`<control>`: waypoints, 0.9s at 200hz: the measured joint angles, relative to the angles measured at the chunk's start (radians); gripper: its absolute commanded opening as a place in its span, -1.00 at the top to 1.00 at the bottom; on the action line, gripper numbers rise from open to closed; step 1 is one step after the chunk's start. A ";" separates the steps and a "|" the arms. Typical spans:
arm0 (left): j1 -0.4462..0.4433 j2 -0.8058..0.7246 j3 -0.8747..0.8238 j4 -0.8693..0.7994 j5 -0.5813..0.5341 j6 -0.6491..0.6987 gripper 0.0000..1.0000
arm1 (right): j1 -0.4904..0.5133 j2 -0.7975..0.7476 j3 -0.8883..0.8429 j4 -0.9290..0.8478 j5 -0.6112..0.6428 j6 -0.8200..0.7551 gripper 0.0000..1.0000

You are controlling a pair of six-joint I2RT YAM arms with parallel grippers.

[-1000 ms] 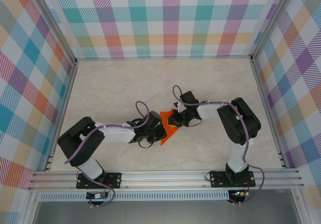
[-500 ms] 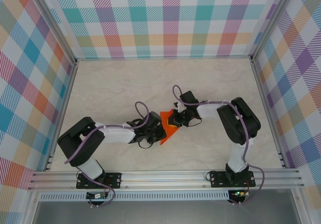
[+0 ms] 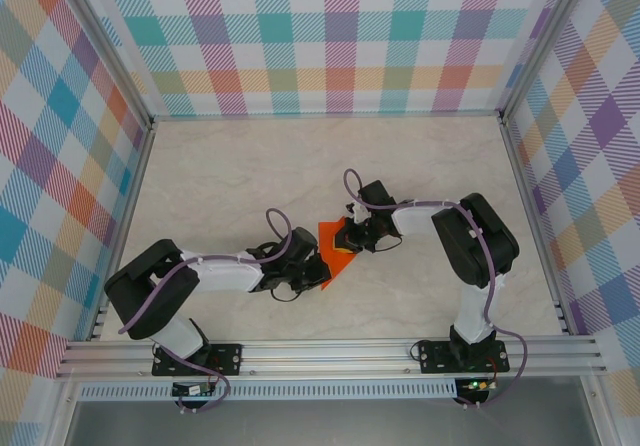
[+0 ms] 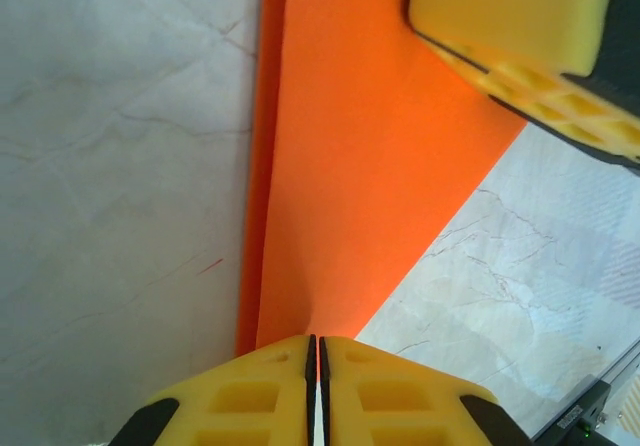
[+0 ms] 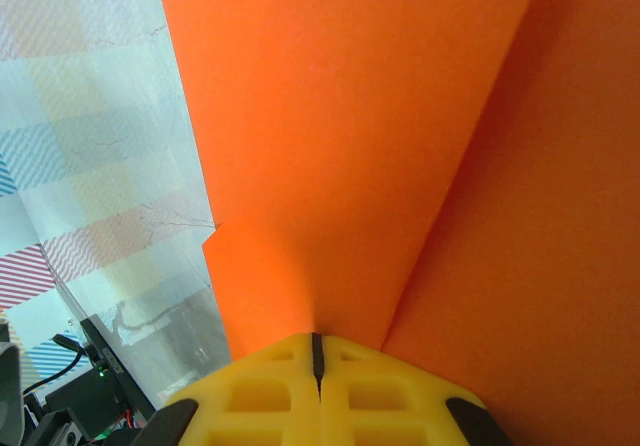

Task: Fold a paper plane with a square sheet of paper (pick it up from the middle)
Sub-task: Fourth fold the wing at the center of the table.

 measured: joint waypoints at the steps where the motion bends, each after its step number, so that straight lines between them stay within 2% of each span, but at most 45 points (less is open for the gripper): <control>1: 0.000 0.000 -0.001 0.000 0.001 0.000 0.77 | 0.000 0.000 0.000 0.000 0.000 0.000 1.00; 113: -0.019 0.001 -0.027 0.026 -0.003 -0.033 0.77 | 0.000 0.005 0.010 -0.015 -0.001 0.000 1.00; 180: -0.048 -0.008 -0.062 0.076 -0.044 -0.074 0.90 | 0.000 0.013 0.019 -0.021 -0.008 0.000 1.00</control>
